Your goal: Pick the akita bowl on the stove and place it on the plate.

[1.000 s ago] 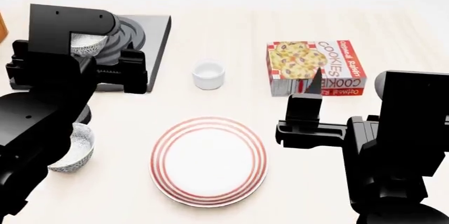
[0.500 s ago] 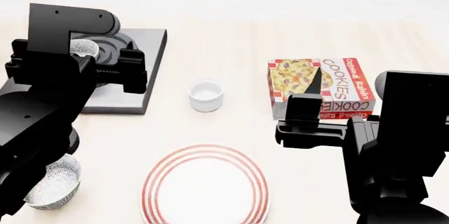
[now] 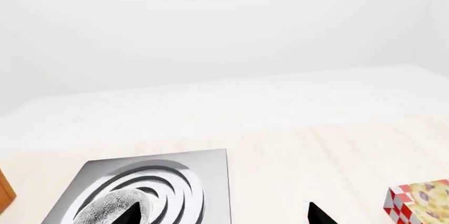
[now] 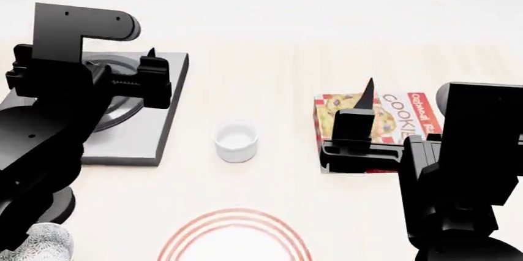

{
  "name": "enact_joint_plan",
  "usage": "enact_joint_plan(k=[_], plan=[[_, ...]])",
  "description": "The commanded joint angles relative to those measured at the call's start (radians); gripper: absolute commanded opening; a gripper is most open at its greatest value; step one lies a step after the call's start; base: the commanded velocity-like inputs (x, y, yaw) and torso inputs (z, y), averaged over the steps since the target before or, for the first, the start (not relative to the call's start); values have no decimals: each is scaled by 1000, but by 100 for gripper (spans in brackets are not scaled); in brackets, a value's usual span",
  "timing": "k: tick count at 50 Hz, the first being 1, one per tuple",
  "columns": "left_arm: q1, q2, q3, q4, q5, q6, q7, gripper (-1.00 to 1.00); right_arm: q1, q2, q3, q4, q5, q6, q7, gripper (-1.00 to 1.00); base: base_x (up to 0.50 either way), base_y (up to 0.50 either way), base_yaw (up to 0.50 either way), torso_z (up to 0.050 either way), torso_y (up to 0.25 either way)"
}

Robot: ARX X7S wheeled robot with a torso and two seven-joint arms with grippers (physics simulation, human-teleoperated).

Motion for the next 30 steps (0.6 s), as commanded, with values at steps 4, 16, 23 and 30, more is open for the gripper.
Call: enact_joint_plan(k=[4, 16, 23, 30], plan=[[-1, -4, 10, -2, -7, 6, -3, 100, -2, 4, -2, 6, 7, -9, 5, 100, 254, 0, 0, 0, 0], [-1, -7, 15, 0, -13, 7, -8, 100, -3, 6, -1, 2, 16, -7, 11, 100, 257, 0, 0, 0, 1], [-5, -9, 19, -1, -16, 7, -9, 100, 0, 7, -1, 2, 21, -3, 15, 100, 257, 0, 0, 0, 0], [-3, -12, 23, -2, -18, 9, -10, 100, -1, 9, -1, 2, 25, -5, 19, 100, 259, 0, 0, 0, 1]])
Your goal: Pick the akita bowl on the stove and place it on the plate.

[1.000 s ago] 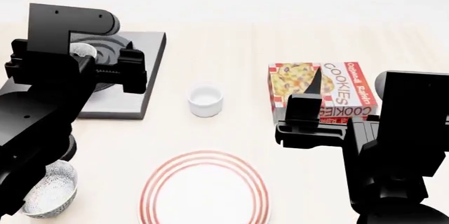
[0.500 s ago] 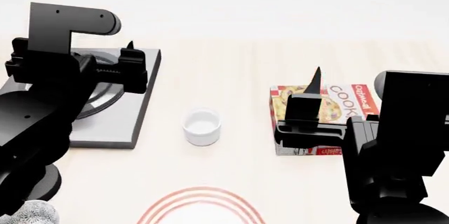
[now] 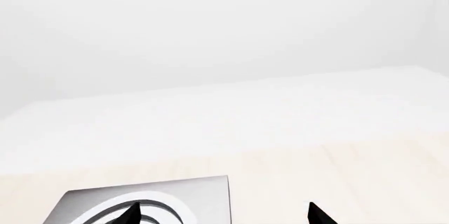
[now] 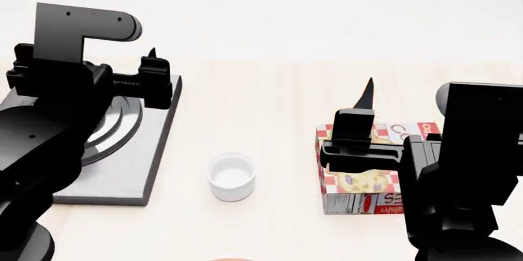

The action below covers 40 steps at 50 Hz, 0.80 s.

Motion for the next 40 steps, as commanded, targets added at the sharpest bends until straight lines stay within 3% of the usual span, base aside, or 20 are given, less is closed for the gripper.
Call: enact_joint_plan(k=[1, 13, 20, 35, 40], plan=[[-1, -4, 5, -4, -5, 2, -3, 100, 0, 3, 0, 0, 7, -1, 6, 100, 258, 0, 0, 0, 0], [-14, -13, 14, 8, -10, -4, 0, 100, -8, 6, 1, 5, 12, -13, 9, 100, 258, 0, 0, 0, 0], [-94, -29, 16, -46, 1, 5, 18, 100, -3, 9, -2, 0, 17, 6, 19, 100, 80, 0, 0, 0, 0], [-401, -28, 49, -398, 73, 103, 98, 100, 1, 9, 0, -8, 27, 19, 33, 100, 0, 0, 0, 0, 0], [-485, 0, 57, -563, 114, 157, 65, 100, -9, 13, -1, 0, 26, 0, 31, 100, 0, 0, 0, 0, 0]])
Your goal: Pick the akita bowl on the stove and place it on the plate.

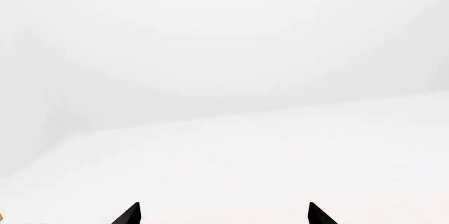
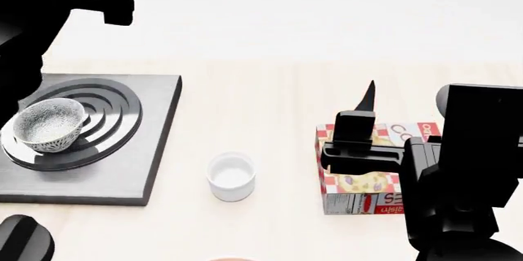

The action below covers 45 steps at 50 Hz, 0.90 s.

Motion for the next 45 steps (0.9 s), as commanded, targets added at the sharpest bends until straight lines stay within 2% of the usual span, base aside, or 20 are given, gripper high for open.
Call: enact_joint_plan(k=[1, 4, 10, 17, 19, 22, 32, 45], plan=[[-203, 36, 5, -318, 66, 97, -29, 100, -7, 4, -1, 5, 4, -11, 4, 100, 0, 0, 0, 0, 0], [-322, 79, -42, -566, 67, 157, -85, 100, -2, 2, -1, 3, 7, -5, 8, 100, 0, 0, 0, 0, 0], [-414, 130, 5, -816, 105, 238, -1, 100, -1, 3, 0, 5, 11, -6, 10, 100, 0, 0, 0, 0, 0], [-394, 123, -13, -821, 116, 226, 41, 100, -4, 5, 0, 10, 14, -13, 12, 100, 0, 0, 0, 0, 0], [-388, 121, 4, -821, 133, 225, 110, 100, -1, 5, 1, 6, 16, -6, 15, 100, 0, 0, 0, 0, 0], [-378, 117, -12, -821, 135, 218, 129, 100, 1, 6, 0, 10, 17, -9, 16, 100, 0, 0, 0, 0, 0], [-363, 108, -80, -821, 153, 217, 145, 100, -1, 7, 1, 9, 25, -9, 20, 100, 0, 0, 0, 0, 0], [-330, 114, -102, -819, 193, 278, 181, 100, -3, 10, 2, 9, 32, -14, 25, 100, 0, 0, 0, 0, 0]])
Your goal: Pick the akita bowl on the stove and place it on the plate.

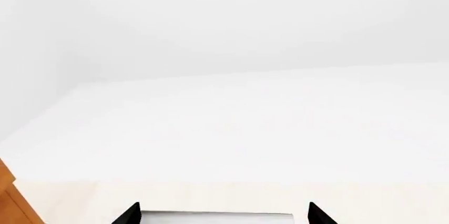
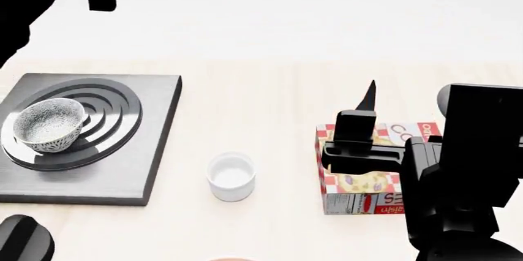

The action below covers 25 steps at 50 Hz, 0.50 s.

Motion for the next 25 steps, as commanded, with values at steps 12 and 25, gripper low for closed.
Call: enact_joint_plan(k=[12, 25], plan=[[42, 3, -41, 1, 26, 90, 37, 100, -3, 5, 1, -3, 15, -1, 10, 100, 0, 0, 0, 2, -95], [56, -2, -68, 51, 1, 89, 18, 100, -3, 9, 0, 1, 22, -5, 15, 100, 0, 0, 0, 1, -77]])
